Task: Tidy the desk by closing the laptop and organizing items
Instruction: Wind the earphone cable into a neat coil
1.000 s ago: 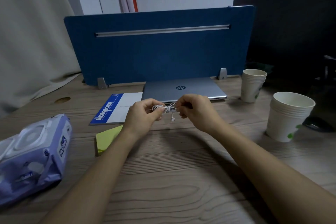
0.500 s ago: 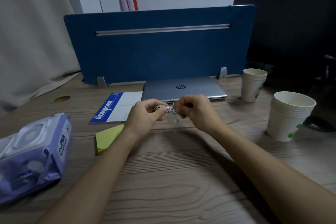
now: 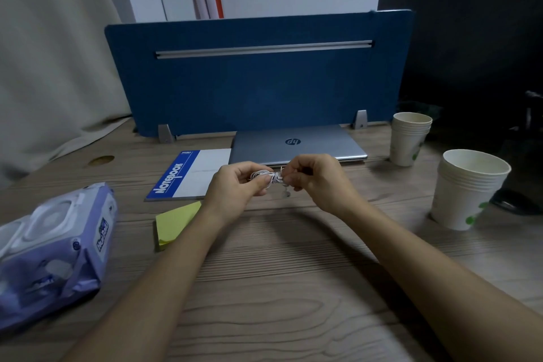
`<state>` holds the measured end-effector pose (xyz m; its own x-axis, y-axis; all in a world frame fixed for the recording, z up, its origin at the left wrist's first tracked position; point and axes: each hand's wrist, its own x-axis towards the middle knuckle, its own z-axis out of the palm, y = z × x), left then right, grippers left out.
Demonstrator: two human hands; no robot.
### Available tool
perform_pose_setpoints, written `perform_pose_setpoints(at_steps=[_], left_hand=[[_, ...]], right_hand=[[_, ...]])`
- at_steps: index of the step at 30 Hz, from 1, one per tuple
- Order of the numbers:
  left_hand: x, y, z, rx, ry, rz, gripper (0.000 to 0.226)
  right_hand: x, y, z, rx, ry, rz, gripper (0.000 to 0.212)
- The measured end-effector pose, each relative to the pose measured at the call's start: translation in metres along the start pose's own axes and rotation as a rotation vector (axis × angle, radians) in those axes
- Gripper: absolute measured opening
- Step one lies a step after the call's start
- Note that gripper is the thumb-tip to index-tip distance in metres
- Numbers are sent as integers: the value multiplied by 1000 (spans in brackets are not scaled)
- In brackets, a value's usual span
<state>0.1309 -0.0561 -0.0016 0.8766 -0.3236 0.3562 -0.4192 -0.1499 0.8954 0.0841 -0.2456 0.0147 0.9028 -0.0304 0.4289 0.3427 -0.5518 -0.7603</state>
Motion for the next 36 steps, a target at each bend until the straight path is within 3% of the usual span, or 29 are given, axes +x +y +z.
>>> perform_pose_setpoints(at_steps=[17, 36], left_hand=[[-4, 3, 5, -75, -64, -28, 13], [2, -2, -4, -159, 16, -145, 17]], right_hand=[[2, 2, 2, -12, 124, 10, 25], [6, 15, -3, 17, 148, 100, 5]])
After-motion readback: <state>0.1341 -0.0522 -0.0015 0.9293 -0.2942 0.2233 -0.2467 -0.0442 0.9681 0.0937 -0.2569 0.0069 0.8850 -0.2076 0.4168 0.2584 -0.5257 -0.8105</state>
